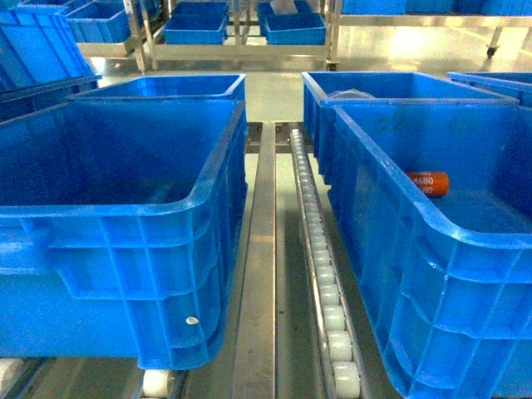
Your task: Sort blue parts and orange caps into right shelf containers
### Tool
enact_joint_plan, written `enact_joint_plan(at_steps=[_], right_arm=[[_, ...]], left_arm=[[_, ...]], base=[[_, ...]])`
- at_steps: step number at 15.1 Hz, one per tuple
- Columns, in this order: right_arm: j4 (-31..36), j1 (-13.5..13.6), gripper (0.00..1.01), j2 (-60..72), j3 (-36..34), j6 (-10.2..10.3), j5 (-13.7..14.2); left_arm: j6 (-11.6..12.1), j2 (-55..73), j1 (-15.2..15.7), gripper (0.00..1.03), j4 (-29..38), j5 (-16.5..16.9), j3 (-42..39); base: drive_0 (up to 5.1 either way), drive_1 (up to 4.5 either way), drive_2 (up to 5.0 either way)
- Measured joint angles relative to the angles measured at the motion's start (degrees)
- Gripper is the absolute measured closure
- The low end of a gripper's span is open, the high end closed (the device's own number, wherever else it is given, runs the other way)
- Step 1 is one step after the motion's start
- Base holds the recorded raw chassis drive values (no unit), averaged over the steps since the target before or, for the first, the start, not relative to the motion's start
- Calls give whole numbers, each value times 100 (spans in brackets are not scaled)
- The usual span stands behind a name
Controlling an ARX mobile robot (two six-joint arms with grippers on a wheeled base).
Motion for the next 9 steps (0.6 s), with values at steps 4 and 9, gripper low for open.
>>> enact_joint_plan(at_steps=[4,9], right_arm=[[0,0,28,0,0,0,0],[2,0,3,0,0,9,0]], left_arm=[[0,0,0,26,-2,0,0],[13,0,0,5,0,0,0]], base=[[0,0,0],[0,0,0]])
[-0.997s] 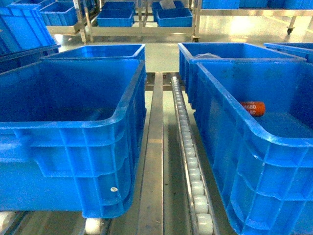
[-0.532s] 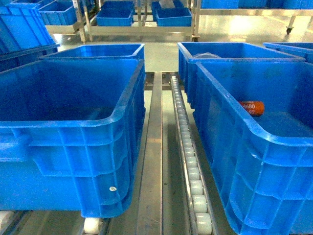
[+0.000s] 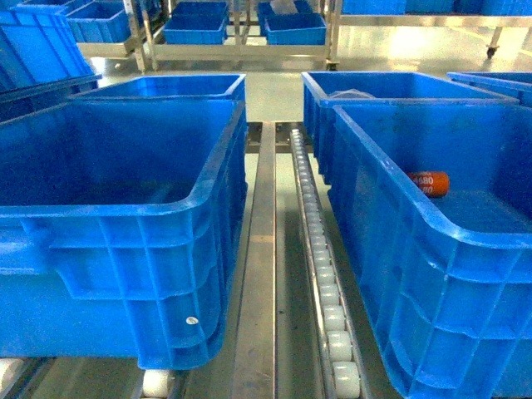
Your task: Sort blue parts and orange caps into right shelf containers
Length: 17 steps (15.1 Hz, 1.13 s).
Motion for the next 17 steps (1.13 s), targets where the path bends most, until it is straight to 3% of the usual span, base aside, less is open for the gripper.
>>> enact_joint_plan(at_steps=[17], right_arm=[[0,0,3,0,0,0,0]], left_arm=[[0,0,0,5,-2,0,0]], base=[[0,0,0]])
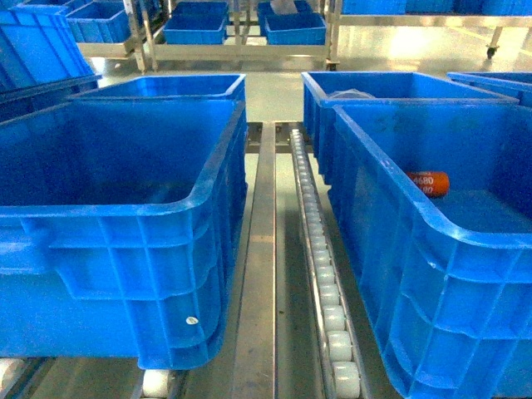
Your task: Sort blue parts and orange caps into right shelf containers
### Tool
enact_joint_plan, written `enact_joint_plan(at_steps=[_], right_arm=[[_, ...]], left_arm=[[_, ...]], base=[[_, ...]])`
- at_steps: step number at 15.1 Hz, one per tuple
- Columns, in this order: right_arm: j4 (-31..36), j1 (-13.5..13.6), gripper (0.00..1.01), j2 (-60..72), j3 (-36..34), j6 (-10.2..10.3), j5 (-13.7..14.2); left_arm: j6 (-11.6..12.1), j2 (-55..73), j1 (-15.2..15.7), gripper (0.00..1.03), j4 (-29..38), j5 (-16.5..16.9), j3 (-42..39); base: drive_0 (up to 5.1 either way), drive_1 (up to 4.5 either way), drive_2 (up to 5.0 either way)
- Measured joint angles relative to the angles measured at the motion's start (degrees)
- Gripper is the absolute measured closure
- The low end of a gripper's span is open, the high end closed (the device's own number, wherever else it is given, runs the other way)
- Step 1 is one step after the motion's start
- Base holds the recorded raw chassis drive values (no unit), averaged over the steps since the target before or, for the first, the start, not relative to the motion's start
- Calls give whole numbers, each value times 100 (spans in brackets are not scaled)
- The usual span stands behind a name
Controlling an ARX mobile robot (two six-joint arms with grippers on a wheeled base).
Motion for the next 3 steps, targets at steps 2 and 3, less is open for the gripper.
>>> enact_joint_plan(at_steps=[2,3], right_arm=[[0,0,3,0,0,0,0],[0,0,3,0,0,0,0]], left_arm=[[0,0,0,5,0,0,0],[0,0,0,5,0,0,0]], base=[[0,0,0],[0,0,0]])
